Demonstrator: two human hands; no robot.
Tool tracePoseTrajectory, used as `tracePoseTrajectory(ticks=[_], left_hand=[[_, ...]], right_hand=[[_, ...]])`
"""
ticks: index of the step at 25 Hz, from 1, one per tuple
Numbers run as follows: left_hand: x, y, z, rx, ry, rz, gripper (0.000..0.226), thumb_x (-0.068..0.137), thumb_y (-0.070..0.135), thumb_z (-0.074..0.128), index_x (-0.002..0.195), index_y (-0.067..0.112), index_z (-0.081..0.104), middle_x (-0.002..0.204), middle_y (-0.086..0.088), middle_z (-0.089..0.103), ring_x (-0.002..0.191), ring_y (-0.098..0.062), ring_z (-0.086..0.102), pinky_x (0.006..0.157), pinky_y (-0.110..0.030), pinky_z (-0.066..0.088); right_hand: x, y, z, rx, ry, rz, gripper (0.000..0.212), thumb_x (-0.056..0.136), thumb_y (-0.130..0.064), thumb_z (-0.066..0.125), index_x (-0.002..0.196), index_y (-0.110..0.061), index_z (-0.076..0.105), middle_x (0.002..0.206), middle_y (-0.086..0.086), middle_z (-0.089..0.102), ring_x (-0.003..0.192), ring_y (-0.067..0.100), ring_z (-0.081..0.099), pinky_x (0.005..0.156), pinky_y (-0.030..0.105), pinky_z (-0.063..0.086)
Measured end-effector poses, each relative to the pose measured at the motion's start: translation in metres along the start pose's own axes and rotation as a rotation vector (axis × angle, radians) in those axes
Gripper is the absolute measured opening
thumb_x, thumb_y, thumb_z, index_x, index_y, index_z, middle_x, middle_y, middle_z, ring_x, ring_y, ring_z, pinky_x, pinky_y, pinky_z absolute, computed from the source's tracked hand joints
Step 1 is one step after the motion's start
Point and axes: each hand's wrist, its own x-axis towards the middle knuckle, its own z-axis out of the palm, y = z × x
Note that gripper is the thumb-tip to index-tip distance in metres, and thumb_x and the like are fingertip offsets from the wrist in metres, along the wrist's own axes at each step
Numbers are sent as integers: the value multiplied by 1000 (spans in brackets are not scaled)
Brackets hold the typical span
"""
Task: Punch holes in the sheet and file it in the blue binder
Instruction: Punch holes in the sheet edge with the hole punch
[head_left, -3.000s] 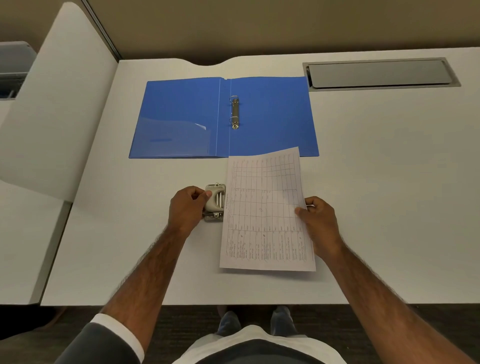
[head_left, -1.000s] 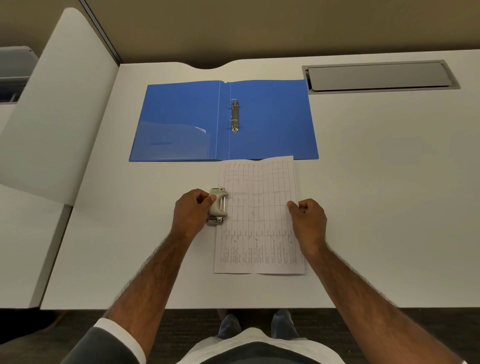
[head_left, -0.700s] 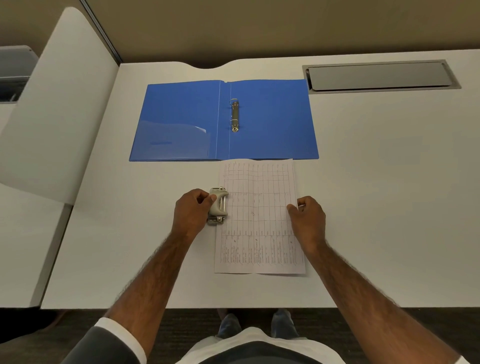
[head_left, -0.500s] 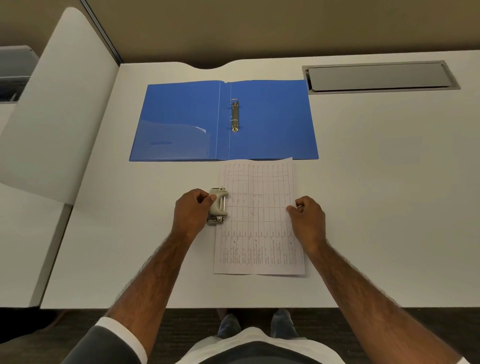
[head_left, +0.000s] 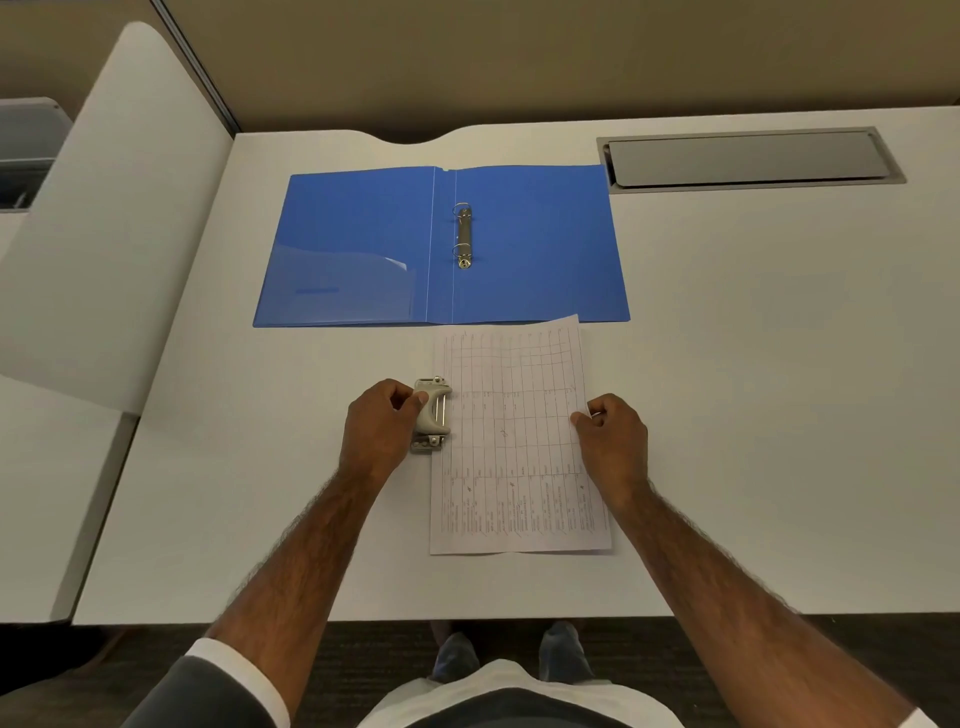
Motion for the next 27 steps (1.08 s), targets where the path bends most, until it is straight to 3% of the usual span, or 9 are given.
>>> tracePoseTrajectory(ticks=[8, 11, 14, 16, 18, 22, 27], left_hand=[[5, -6, 3, 67, -4, 43, 26, 96, 34, 59, 104, 10, 64, 100, -7, 69, 85, -16, 61, 77, -33, 56], [4, -8, 4, 116, 61, 80, 36, 96, 43, 55, 113, 12, 61, 112, -7, 66, 95, -17, 60, 77, -28, 48], [7, -4, 9, 195, 185, 153, 51, 98, 51, 45, 135, 16, 50, 140, -8, 51, 124, -25, 51, 96, -39, 45], [14, 5, 15, 232, 181, 181, 59, 100, 53, 36, 146, 16, 39, 155, -8, 37, 142, -27, 35, 114, -44, 32], [20, 14, 23, 264, 130, 199, 64, 101, 54, 27, 152, 17, 29, 163, -7, 22, 150, -26, 19, 121, -45, 19], [24, 12, 41, 367, 29, 136, 68, 99, 56, 13, 157, 20, 11, 166, -5, -1, 153, -27, -2, 123, -47, 2], [27, 7, 47, 439, 55, 82, 80, 88, 60, -3, 158, 22, 0, 166, -5, -10, 152, -28, -10, 121, -49, -8]], right_hand=[[1, -1, 0, 7, -20, 3, 16, 95, -27, 60, 81, -23, 53, 75, -16, 56, 66, 6, 56, 55, 13, 36], [0, -3, 0, 10, -18, 4, 18, 94, -28, 61, 79, -25, 51, 74, -15, 56, 65, 6, 56, 54, 13, 36], [0, -3, 0, 6, -13, 3, 18, 94, -29, 61, 80, -24, 52, 75, -13, 57, 64, 6, 56, 54, 14, 37], [0, -2, 1, 3, -15, 0, 14, 94, -30, 61, 85, -21, 55, 76, -13, 58, 65, 6, 56, 55, 14, 38], [0, -2, 0, -3, -10, -2, 15, 94, -31, 61, 87, -20, 55, 76, -14, 57, 65, 5, 56, 55, 14, 37], [0, -2, -1, 3, -9, 2, 16, 94, -30, 61, 83, -21, 54, 74, -14, 57, 63, 5, 56, 54, 13, 36], [0, -3, -1, 8, -23, 18, 16, 94, -32, 60, 85, -22, 54, 75, -16, 57, 64, 5, 57, 54, 13, 36]])
